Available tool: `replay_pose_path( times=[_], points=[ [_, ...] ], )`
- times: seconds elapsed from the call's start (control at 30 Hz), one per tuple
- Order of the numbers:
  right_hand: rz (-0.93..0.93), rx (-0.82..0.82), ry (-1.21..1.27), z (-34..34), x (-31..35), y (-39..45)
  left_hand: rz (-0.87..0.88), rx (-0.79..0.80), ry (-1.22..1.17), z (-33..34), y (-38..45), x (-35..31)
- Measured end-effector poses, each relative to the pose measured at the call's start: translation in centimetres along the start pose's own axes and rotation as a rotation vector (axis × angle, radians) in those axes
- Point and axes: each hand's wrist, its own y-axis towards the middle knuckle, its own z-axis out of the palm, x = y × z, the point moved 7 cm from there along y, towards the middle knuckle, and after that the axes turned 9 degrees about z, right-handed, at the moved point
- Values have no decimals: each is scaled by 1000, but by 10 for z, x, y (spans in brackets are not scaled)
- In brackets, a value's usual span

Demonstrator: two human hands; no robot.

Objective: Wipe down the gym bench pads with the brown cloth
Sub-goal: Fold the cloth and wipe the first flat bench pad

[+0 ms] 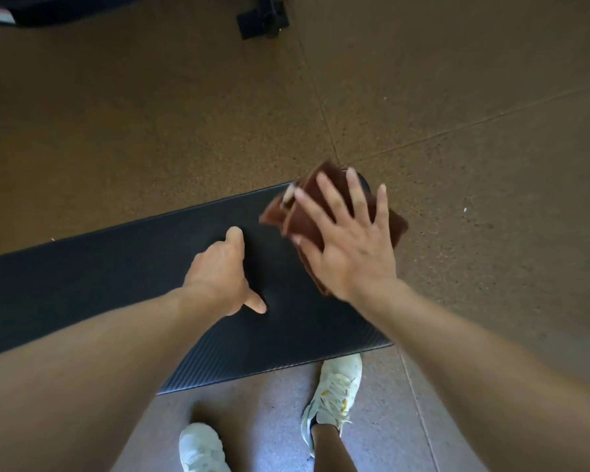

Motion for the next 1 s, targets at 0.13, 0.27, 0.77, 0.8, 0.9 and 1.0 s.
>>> replay_pose_path(
  times=[0.13,0.27,0.77,0.8,0.9,1.0],
  points=[
    [114,-27,23,-8,3,24,14,-10,-2,1,0,2],
    [93,-52,48,2,16,-67,31,-17,-11,3,-2,-1],
    [916,28,1467,-74,51,-121,389,-77,-729,45,-112,63],
    [948,8,1529,-80,59,-122,384,-63,-757,42,-119,70],
    [899,25,1491,-99,80,-125,384,-31,-813,20,-134,83],
    [785,105,1294,-102,105,-127,361,81,-988,4,-142,78]
  ],
)
